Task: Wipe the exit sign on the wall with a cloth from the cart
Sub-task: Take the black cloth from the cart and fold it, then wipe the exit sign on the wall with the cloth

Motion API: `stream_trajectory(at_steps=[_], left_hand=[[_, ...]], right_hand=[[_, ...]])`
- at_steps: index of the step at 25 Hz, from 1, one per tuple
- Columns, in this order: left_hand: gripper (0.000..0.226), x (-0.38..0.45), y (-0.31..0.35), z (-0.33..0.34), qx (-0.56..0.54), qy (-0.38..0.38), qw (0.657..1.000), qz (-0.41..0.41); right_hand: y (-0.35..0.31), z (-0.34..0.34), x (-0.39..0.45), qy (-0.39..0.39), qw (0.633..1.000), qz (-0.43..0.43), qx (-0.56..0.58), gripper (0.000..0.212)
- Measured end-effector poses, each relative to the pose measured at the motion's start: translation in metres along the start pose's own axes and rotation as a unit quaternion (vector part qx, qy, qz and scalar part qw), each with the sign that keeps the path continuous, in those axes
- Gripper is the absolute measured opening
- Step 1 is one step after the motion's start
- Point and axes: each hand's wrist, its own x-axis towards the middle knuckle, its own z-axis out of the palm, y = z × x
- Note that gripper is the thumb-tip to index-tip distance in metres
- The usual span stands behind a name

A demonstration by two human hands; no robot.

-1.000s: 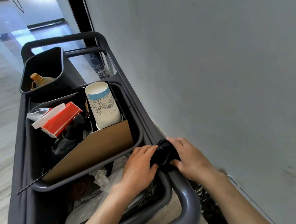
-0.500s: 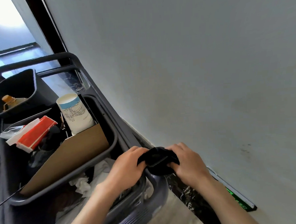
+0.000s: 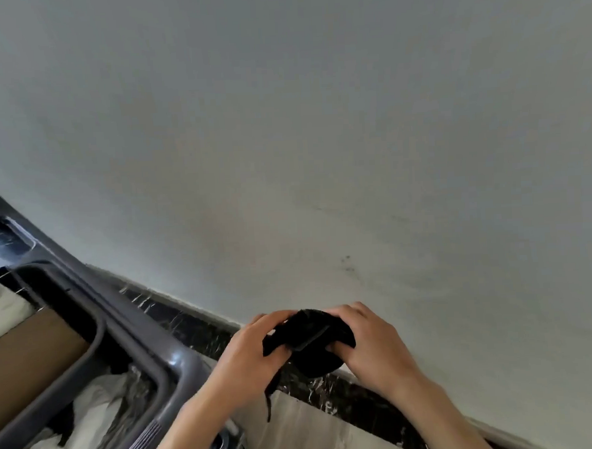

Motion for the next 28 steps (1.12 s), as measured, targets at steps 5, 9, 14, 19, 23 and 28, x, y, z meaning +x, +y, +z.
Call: stream_trajectory(at_steps=[5, 9, 14, 19, 23, 28], left_hand=[[0.047, 0.005, 0.036, 0.053, -0.333, -0.146, 0.929, -0.076], [0.033, 0.012, 0.050, 0.091, -0.397, -0.125, 0.901, -0.126], [0.027, 0.026, 0.035, 0.131, -0.361, -0.116, 0.912, -0.159], [0.024, 0.045, -0.016, 0.178, -0.374, -0.148, 0.893, -0.203], [0.027, 0.063, -0.074, 0.226, -0.370, -0.136, 0.889, -0.232], [0.022, 0.093, -0.167, 0.288, -0.382, -0.119, 0.885, -0.240]], right_hand=[[0.047, -0.028, -0.045, 0.016, 0.997, 0.056, 0.051, 0.040], [0.077, -0.037, -0.069, 0.017, 0.982, 0.087, 0.168, 0.045], [0.108, -0.024, -0.085, 0.027, 0.965, 0.139, 0.222, 0.053], [0.148, 0.011, -0.090, 0.014, 0.927, 0.221, 0.304, 0.052], [0.195, 0.062, -0.078, 0.008, 0.887, 0.278, 0.368, 0.055], [0.267, 0.151, -0.040, 0.061, 0.871, 0.286, 0.396, 0.039]])
